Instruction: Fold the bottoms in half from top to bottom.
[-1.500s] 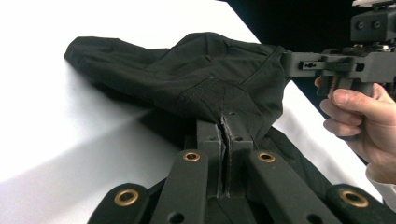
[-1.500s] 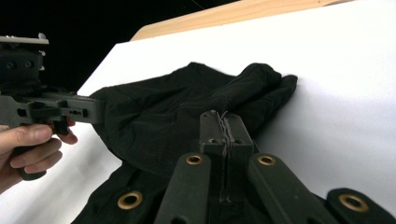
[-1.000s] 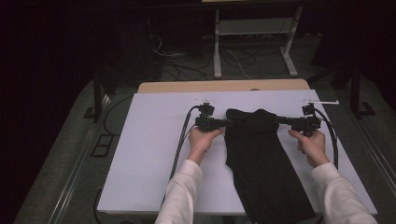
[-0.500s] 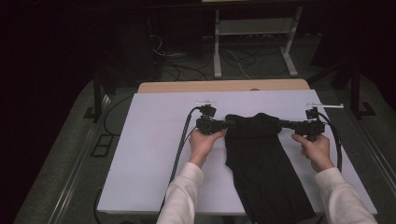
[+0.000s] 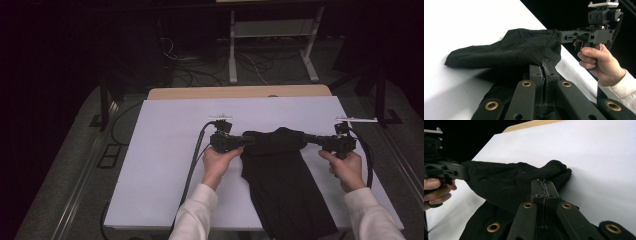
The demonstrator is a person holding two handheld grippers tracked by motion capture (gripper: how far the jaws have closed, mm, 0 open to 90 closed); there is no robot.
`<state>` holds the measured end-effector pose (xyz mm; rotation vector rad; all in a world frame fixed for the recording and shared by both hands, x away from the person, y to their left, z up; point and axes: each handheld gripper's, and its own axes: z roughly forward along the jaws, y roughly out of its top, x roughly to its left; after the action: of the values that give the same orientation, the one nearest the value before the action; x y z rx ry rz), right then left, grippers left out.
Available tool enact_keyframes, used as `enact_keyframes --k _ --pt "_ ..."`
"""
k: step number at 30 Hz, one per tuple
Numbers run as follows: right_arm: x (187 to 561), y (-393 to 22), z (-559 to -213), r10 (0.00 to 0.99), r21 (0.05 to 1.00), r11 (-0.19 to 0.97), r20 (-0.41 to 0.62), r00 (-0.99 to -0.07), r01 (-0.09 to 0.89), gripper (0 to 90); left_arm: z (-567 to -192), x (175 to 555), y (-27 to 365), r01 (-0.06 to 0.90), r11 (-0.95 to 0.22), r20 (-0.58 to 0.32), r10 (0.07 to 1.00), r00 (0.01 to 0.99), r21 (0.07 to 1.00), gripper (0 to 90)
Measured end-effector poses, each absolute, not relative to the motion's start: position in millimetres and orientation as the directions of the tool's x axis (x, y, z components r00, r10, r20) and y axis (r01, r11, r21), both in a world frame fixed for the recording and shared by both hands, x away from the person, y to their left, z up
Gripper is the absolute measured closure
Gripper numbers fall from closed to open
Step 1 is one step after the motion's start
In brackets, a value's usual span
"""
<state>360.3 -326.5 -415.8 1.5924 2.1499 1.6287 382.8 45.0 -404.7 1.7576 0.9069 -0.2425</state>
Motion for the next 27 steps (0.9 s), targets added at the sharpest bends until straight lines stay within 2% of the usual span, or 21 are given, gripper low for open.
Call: enact_keyframes --k 10,27 --pt "342 -331 -414 0.693 0.709 -0.068 0.539 -0.478 0.702 87.8 -407 359 42 0.666 -0.162 -0.543 0.456 0.705 0.728 86.9" --pt "323 -329 -422 0.704 0.663 0.021 0.521 -0.482 0.749 87.5 -415 326 42 0.64 -0.246 -0.499 0.45 0.741 0.728 86.9"
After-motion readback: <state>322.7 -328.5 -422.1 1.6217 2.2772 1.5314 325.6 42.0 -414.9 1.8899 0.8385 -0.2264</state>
